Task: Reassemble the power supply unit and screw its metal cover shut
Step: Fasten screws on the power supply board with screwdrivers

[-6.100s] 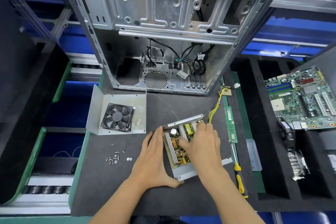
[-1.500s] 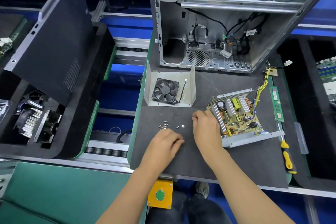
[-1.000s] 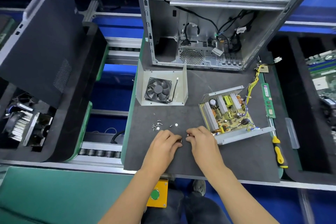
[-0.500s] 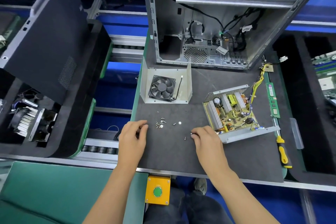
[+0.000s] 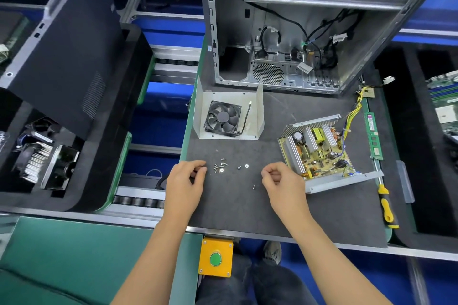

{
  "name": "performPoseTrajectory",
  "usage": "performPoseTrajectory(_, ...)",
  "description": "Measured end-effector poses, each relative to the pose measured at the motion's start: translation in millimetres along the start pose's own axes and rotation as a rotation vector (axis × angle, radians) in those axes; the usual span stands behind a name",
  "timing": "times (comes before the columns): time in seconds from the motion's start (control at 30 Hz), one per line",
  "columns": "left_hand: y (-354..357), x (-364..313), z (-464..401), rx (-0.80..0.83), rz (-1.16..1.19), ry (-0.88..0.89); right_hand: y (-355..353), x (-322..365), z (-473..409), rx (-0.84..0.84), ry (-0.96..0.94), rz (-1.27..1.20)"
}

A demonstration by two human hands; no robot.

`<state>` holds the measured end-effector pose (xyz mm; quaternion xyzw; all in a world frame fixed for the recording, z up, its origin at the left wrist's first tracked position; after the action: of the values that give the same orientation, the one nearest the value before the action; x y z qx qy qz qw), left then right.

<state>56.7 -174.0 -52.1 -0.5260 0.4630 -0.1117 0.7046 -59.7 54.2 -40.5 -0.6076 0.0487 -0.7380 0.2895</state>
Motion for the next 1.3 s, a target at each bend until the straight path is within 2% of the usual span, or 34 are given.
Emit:
performPoseTrajectory(0.1,2,-1,-1,0.032,-0.005,0.0,1,2,2,0.028,-0.042,0.086)
performPoseTrajectory(0.23,2,-4,-4,0.066,-0.027,0.013,6,16,10,0.058,-0.246,0.339)
performPoseTrajectory(0.33,2,-9,-4,0.083,-0.046,0.046,11,18,11,0.082,-0.283,0.429)
performPoseTrajectory(0.6,5,-33,-13,0.07,-0.078,0.18,12,6,3,0.133,-0.181,0.46)
performPoseTrajectory(0.8,11,-43,-21,0.074,-0.055,0.2,10,34,7,0.02,-0.301,0.422)
performPoseTrajectory(1.0,15,-39,-23,0.084,-0.06,0.174,22,51,6,-0.014,-0.356,0.424)
performPoseTrajectory(1.1,5,-22,-26,0.051,0.133,-0.004,31,55,3,0.013,-0.345,0.407)
performPoseTrajectory(1.2,9,-2,-26,0.098,0.53,-0.265,43,52,-5,0.074,-0.284,0.346)
performPoseTrajectory(1.3,17,-2,-23,0.183,0.931,-0.398,51,52,-10,0.105,-0.261,0.312)
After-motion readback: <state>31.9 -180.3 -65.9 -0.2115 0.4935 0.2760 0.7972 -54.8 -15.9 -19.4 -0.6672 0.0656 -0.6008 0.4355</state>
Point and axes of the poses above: each hand's wrist, its own z-axis away from the middle knuckle, its own y-axis out of the palm, x = y × z, the point moved 8 cm from there along -z, towards the middle knuckle, and after that the axes turned 12 degrees about -z, right-handed, at the moved point
